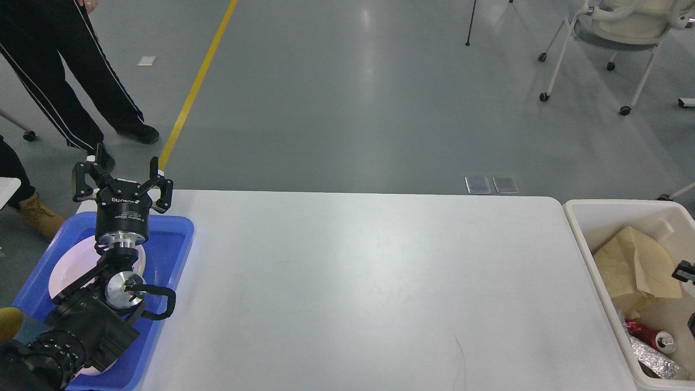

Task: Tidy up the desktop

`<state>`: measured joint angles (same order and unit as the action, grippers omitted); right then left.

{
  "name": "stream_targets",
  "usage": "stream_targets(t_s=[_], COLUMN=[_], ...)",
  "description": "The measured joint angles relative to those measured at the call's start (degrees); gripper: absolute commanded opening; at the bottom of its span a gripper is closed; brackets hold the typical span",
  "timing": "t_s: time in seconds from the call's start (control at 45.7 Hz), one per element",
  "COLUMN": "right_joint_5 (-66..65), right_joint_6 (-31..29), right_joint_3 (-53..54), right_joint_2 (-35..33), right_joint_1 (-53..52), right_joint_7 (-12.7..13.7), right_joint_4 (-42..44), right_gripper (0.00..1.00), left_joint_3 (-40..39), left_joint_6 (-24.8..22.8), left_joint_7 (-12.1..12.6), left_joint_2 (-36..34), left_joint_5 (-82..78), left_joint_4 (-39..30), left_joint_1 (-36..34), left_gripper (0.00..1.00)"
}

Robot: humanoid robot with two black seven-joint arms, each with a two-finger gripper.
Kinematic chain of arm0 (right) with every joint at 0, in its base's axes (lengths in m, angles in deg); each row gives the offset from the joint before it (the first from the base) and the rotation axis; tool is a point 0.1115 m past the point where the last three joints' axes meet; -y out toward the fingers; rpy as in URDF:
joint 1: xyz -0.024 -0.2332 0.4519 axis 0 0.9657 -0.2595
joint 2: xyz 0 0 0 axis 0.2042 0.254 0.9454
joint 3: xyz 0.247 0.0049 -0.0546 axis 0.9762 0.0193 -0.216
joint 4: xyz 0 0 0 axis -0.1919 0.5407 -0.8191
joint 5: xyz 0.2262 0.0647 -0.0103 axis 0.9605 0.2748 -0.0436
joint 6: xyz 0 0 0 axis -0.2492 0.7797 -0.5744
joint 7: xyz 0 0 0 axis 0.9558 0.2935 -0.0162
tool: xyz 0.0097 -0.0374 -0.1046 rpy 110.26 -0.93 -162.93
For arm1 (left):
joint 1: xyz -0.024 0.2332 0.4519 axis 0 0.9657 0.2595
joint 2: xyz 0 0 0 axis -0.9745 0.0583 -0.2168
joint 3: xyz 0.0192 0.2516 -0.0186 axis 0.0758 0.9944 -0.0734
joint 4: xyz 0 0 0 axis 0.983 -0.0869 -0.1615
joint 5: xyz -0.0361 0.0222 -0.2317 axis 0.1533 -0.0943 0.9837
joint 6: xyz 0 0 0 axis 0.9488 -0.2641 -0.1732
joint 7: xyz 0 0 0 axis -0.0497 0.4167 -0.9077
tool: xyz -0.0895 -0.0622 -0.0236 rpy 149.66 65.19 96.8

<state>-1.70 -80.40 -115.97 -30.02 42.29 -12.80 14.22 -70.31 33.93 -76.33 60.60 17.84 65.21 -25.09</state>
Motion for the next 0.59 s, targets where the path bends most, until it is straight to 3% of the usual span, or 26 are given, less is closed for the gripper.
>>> stream_targets(t_s=[0.022,0.044,0.066,0.591], right_joint_5=[0.2,0.3,0.4,0.3], right_joint_6=[0.1,0.2,0.2,-0.1], right_joint_3=[0.8,1.5,2.1,4.1], right_joint_2=[0.2,0.3,0.4,3.0], right_joint_1=[0.2,0.3,0.4,2.6], right_joint_7=[0.4,0.8,1.0,1.2], right_joint_4=[0.2,0.4,0.4,0.6], right_gripper=[1.0,0.96,1.0,1.0], left_joint_3=[0.0,0.0,0.0,0.0], left_joint_6=[0.0,0.0,0.0,0.0], left_joint_7=[0.0,0.0,0.0,0.0], left_joint_2=[0.0,0.0,0.0,0.0], left_joint_5=[0.0,0.0,0.0,0.0], left_joint_4=[0.0,0.0,0.0,0.0], left_joint_1=[0.0,0.0,0.0,0.0], left_gripper=[0.97,0.97,0.97,0.97])
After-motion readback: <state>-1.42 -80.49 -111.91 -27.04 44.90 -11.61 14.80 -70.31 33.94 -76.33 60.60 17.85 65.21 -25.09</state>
